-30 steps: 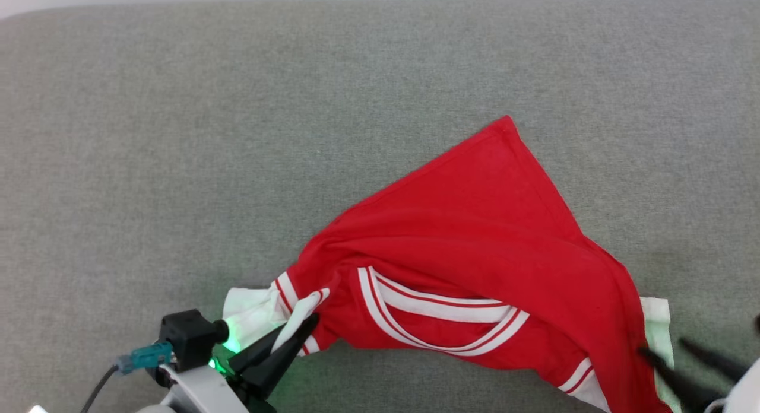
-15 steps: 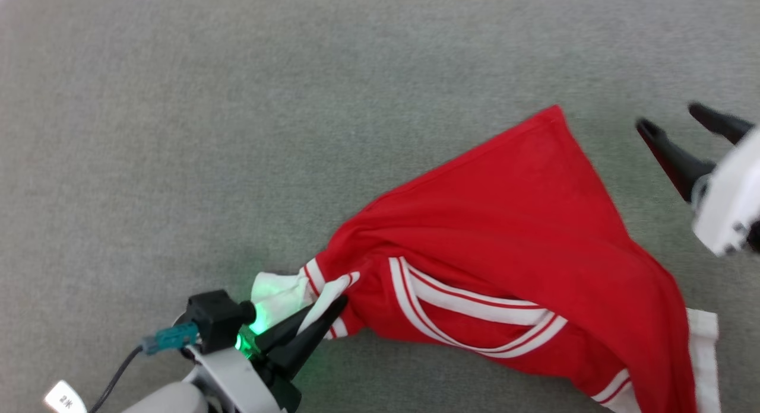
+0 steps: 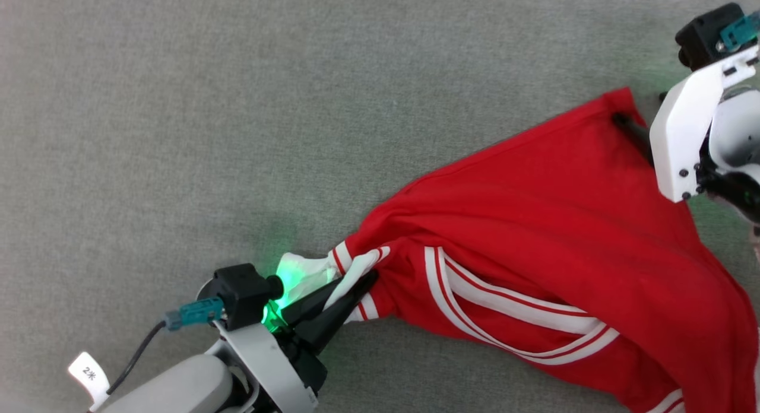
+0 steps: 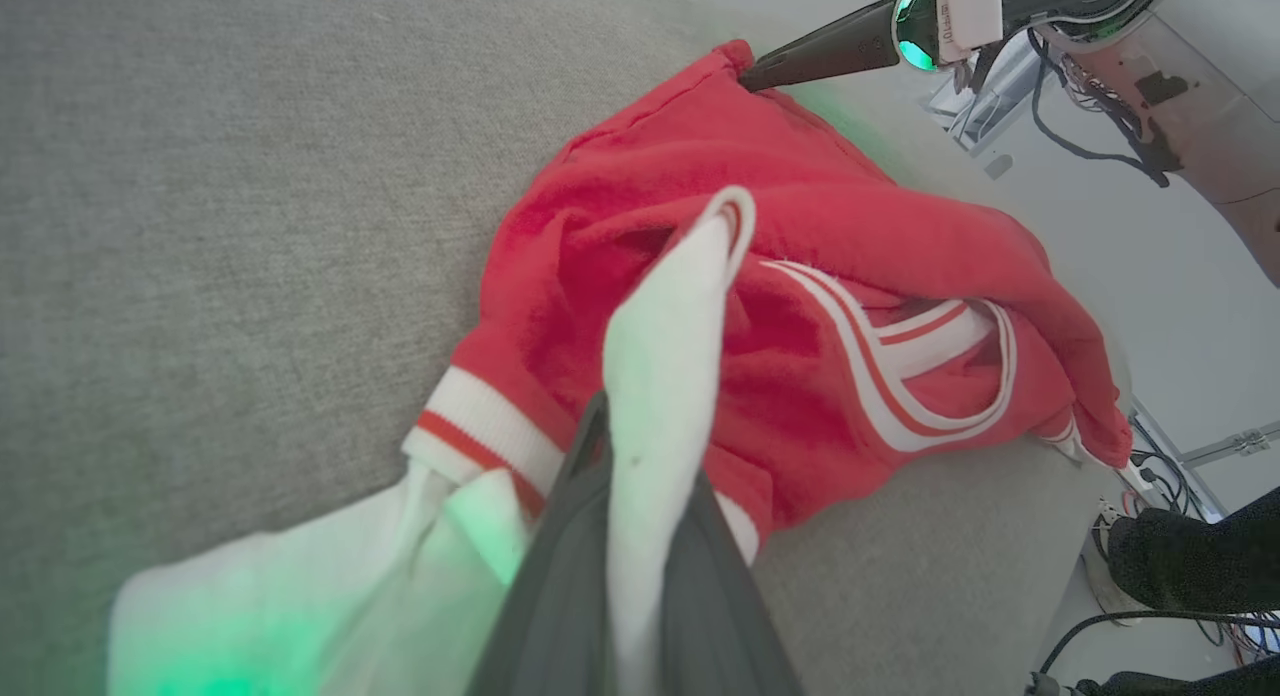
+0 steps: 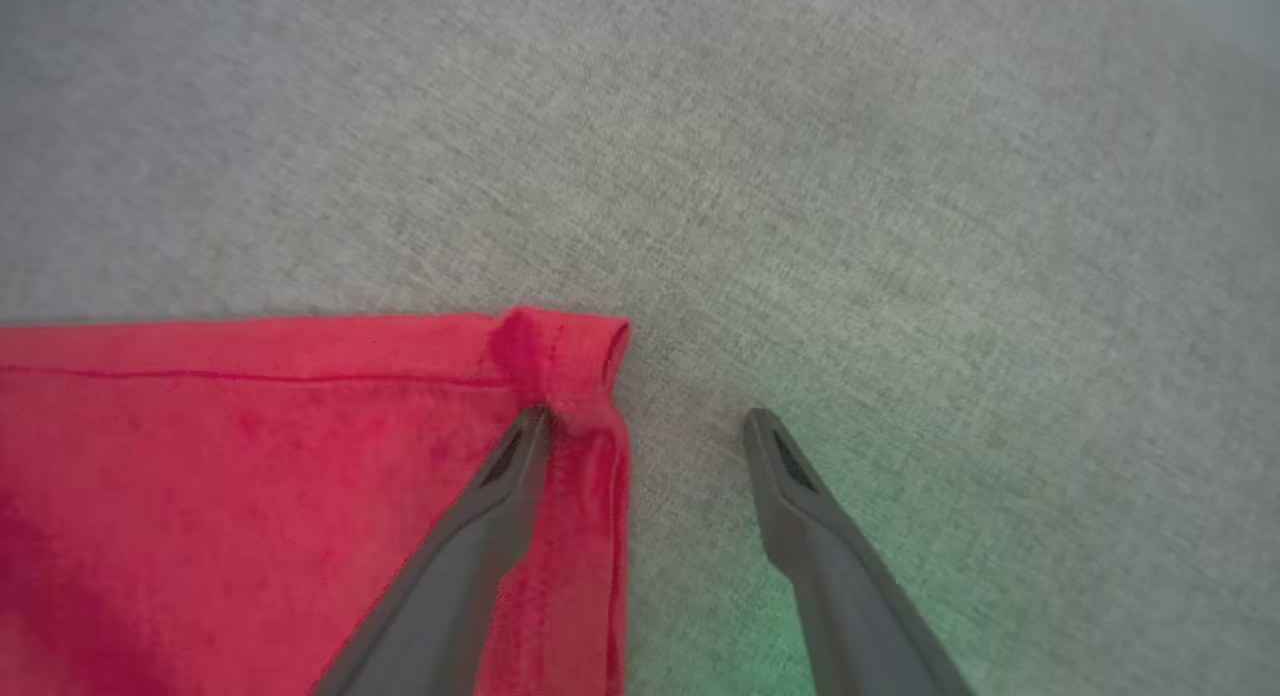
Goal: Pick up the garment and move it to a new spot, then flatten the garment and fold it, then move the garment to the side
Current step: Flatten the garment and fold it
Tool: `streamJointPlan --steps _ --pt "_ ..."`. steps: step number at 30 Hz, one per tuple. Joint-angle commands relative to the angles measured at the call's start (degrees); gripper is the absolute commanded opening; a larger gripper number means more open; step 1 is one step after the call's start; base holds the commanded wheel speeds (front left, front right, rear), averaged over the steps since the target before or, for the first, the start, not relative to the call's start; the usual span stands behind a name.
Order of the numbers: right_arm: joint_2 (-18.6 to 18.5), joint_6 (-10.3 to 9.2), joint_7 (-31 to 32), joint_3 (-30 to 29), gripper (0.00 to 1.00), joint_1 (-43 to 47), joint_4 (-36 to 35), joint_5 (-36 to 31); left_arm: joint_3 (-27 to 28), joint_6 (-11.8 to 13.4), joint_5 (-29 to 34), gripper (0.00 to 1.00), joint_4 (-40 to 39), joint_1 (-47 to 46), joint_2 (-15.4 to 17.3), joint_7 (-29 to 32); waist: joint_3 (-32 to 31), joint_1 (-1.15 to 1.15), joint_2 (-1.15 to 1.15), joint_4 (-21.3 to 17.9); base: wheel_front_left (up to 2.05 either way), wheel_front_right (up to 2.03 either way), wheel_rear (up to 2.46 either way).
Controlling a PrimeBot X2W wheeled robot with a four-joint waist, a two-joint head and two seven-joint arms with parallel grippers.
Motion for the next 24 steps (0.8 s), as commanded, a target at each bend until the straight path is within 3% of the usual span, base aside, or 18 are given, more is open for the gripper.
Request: streamJointPlan --steps 1,7,9,11,13,17,24 --pt "-0.1 0.00 0.5 1.2 1.00 0.1 1.2 0.5 -0.1 0.2 0.2 0.00 -0.1 -0.5 -0.2 0.1 1.1 0.00 0.00 1.0 0.00 0.00 0.00" --pt "-1.3 0.01 2.6 7.2 0.97 0.3 4.9 3.7 -0.3 0.2 -0.2 0.00 0.3 -0.7 -0.7 0.1 1.1 0.00 0.00 1.3 0.00 0.00 0.00" --pt "-1.8 0.02 3.2 8.2 0.51 0.2 5.5 4.5 -0.5 0.2 -0.4 0.00 0.4 -0.6 -0.8 0.1 0.9 0.00 0.00 1.4 0.00 0.00 0.00" --pt "-2.4 0.11 3.8 9.3 0.35 0.3 5.7 5.6 -0.7 0.2 -0.4 0.00 0.4 -0.6 -0.9 0.1 0.8 0.00 0.00 1.4 0.00 0.00 0.00" --pt "-2.9 0.12 3.7 9.7 0.00 0.1 5.8 6.3 -0.6 0.2 -0.5 0.00 0.5 -0.7 -0.9 0.1 0.7 0.00 0.00 1.4 0.00 0.00 0.00" --pt "-3.3 0.08 0.7 8.9 0.00 -0.7 5.9 6.8 -0.3 0.2 -0.5 0.00 0.6 -0.7 -1.1 0.1 0.3 0.00 0.00 1.3 0.00 0.00 0.00" --pt "-1.8 -0.04 -9.3 2.3 0.00 -1.8 8.4 6.0 0.6 0.2 -2.2 0.00 -0.9 0.3 0.0 0.1 -2.3 0.00 0.00 0.4 0.00 0.00 0.00"
